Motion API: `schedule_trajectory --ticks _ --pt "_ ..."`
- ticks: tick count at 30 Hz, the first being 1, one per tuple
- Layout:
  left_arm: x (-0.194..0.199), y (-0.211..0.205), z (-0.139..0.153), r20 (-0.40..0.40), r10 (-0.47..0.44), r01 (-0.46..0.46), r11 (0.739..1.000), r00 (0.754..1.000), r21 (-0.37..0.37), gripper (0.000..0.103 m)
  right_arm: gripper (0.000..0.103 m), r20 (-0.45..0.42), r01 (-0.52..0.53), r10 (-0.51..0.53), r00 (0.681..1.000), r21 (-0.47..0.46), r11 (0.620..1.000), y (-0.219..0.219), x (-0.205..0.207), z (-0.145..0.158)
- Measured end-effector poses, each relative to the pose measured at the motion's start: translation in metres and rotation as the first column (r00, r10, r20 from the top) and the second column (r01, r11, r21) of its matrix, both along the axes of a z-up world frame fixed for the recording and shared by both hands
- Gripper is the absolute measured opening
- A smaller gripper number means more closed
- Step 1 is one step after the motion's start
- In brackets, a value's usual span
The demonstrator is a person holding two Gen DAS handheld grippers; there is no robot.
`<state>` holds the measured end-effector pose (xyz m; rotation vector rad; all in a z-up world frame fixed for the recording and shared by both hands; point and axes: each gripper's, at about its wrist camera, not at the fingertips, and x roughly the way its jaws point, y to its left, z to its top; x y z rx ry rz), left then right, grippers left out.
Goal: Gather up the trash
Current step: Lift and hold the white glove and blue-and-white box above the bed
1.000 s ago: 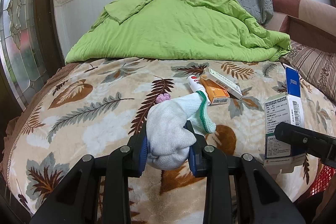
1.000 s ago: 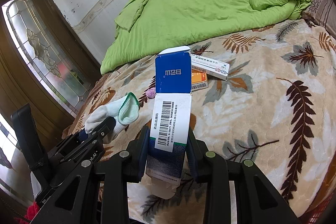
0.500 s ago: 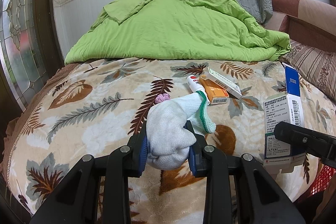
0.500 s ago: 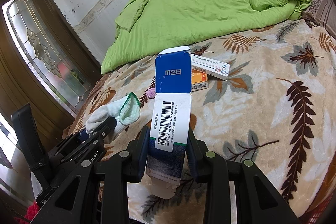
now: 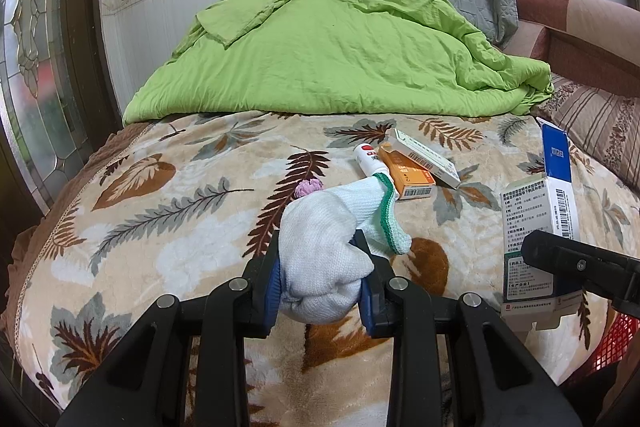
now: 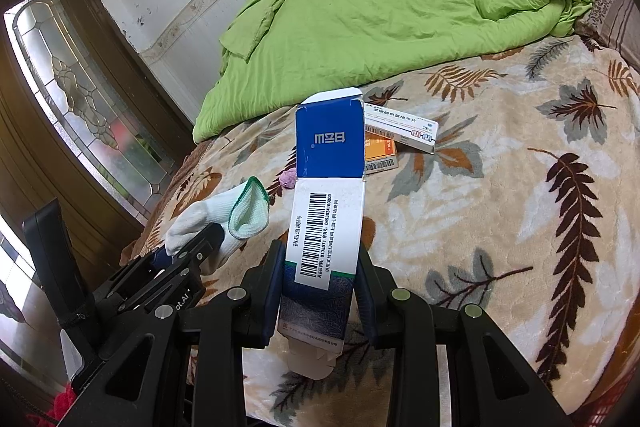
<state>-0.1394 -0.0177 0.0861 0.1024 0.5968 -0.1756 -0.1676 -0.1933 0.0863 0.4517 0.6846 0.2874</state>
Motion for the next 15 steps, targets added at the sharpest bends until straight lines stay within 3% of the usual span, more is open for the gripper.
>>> schedule_trajectory --ticks 15 --pt "-0.008 -0.010 0.008 0.019 -0.034 0.034 0.999 0.999 0.002 0.030 0.035 0.004 0.050 -0.050 0.999 0.046 0.998 -0.021 -0.012 0.011"
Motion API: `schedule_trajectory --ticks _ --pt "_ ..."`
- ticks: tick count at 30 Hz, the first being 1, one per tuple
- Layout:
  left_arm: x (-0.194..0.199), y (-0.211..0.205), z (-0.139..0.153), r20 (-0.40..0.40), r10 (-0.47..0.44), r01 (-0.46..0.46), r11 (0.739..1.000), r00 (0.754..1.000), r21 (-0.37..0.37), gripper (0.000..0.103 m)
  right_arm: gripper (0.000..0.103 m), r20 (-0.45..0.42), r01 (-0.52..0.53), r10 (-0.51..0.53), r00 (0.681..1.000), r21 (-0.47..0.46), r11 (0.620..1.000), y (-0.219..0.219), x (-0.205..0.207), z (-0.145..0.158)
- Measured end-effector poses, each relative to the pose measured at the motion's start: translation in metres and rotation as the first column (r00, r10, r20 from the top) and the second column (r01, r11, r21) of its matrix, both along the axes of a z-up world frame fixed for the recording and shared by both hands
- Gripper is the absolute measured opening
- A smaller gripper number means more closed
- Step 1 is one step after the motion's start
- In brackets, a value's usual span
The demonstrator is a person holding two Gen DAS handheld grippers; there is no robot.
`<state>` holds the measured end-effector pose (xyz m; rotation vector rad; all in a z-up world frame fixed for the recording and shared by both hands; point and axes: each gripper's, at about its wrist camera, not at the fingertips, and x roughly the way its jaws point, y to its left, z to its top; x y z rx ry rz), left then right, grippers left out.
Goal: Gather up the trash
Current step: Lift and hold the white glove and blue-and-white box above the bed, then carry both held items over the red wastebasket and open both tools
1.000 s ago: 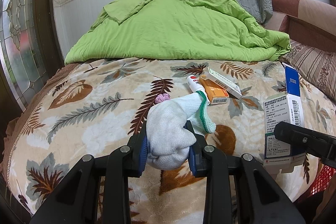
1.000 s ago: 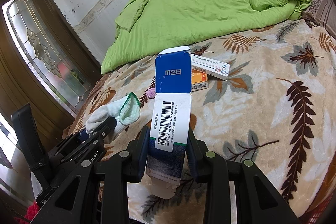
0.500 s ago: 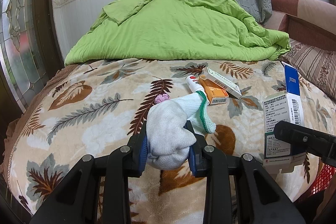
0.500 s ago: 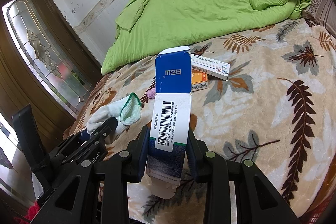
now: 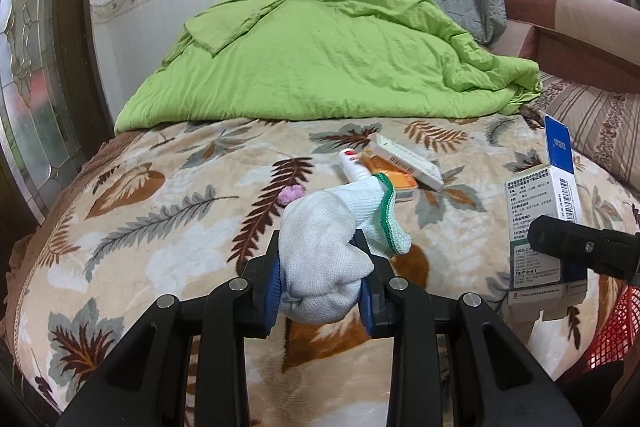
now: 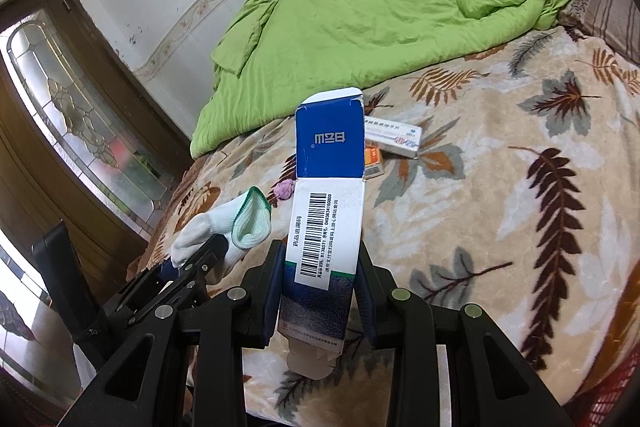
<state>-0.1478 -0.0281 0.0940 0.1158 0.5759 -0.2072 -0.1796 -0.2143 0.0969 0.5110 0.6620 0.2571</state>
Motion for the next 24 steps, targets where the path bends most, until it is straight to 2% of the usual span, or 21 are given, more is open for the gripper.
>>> schedule_trajectory --ticks 9,16,20,24 --pt "-0.020 -0.031 0.014 0.013 -0.094 0.094 0.996 0.996 -0.009 0.030 0.035 0.037 0.072 -0.073 0.997 0.030 0.997 -0.043 -0.035 0.023" --pt "-0.046 -0.070 0.030 0.018 -0.208 0.209 0.978 0.978 -0.021 0.030 0.035 0.070 0.156 -0.158 0.985 0.032 0.987 -0.087 -0.083 0.042" --pt "-0.065 -0.097 0.043 0.015 -0.302 0.302 0.953 0.953 -0.038 0.030 0.035 0.080 0.217 -0.218 0.973 0.019 0.976 -0.118 -0.117 0.049" --pt "-0.085 -0.129 0.054 0.003 -0.412 0.412 0.909 0.911 -0.066 0.030 0.035 0.080 0.300 -0.298 0.951 -0.019 0.954 -0.151 -0.159 0.052"
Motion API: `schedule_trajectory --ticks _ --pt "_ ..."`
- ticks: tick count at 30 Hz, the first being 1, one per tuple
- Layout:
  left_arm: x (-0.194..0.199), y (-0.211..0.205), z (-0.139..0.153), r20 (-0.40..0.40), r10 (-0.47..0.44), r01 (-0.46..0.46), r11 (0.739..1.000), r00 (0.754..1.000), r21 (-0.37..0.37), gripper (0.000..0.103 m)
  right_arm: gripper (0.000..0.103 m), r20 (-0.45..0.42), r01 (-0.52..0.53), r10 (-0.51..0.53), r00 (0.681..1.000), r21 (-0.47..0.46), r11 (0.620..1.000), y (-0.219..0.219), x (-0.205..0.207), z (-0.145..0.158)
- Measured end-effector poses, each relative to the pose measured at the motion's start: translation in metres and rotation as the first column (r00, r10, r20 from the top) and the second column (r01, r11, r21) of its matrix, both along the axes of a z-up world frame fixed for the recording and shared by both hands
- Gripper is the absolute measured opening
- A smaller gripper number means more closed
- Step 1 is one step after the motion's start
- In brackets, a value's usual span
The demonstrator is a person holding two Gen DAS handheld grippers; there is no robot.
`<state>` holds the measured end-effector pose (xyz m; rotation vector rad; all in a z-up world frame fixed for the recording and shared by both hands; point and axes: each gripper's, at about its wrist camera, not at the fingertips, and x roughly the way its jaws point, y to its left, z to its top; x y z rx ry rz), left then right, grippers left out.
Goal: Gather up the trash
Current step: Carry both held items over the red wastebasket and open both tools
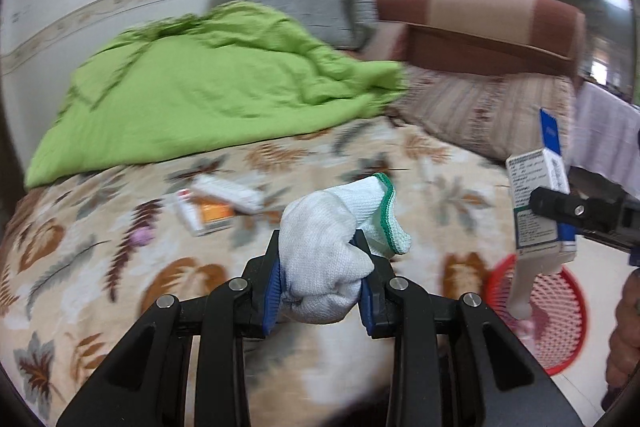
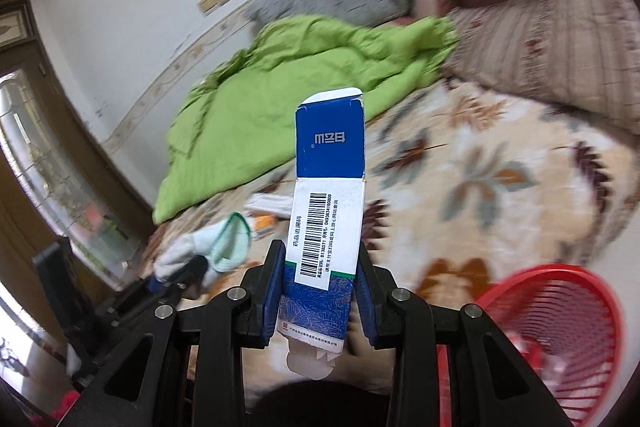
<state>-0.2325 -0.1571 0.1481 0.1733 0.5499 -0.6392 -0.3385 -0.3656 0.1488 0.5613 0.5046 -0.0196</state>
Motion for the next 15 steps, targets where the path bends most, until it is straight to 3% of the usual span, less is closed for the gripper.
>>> schedule_trajectory --ticks 5,10,15 --pt "-0.024 -0.047 0.000 -0.083 -0.160 0.159 0.987 0.984 -0.017 0.031 0.035 -0.031 0.120 -0.120 0.992 -0.011 0.993 -0.042 -0.052 -0.008" --pt "-0.042 -0.095 -0.012 -0.204 -0.296 0.294 0.955 0.933 -0.040 0.031 0.035 -0.085 0.211 -0.210 0.974 0.001 0.978 -0.075 -0.086 -0.023" --pt "-0.065 -0.132 -0.025 -0.239 -0.362 0.369 0.929 0.901 -0.016 0.031 0.036 -0.135 0.264 -0.259 0.956 0.016 0.965 -0.095 -0.105 -0.041"
